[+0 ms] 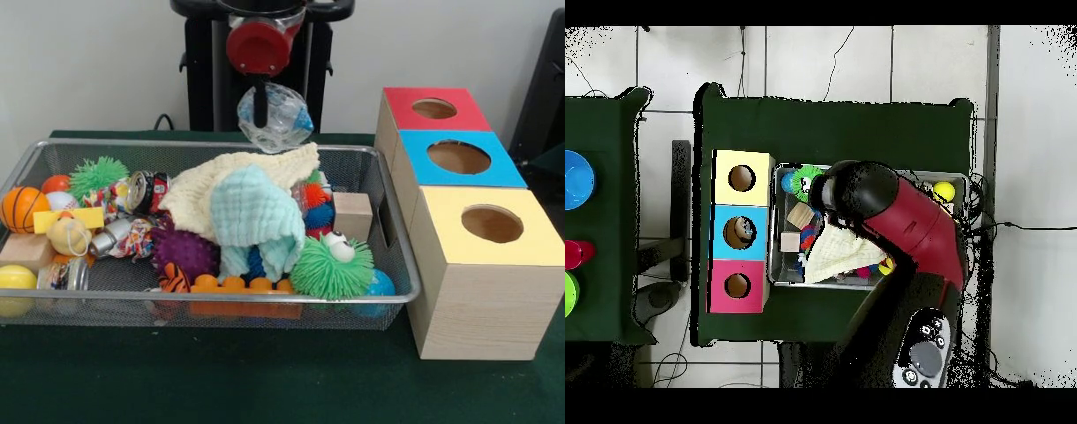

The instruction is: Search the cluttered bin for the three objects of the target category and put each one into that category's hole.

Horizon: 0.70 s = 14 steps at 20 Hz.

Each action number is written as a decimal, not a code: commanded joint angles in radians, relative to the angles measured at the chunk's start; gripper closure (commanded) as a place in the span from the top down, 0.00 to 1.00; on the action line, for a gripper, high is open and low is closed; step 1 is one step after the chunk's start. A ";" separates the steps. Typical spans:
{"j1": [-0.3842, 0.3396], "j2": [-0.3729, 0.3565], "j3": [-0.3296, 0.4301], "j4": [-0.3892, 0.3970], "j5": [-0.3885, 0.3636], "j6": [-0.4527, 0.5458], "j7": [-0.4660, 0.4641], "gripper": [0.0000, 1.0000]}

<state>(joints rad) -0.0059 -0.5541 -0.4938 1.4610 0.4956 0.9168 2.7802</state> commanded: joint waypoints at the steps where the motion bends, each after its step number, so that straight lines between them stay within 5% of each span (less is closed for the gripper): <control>1: 0.043 0.025 0.090 0.138 0.110 -0.012 0.315 0.00; 14: 0.155 0.004 0.026 0.058 0.157 0.161 0.479 0.00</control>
<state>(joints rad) 0.1295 -0.5586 -0.5136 1.4765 0.5951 0.9450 2.8800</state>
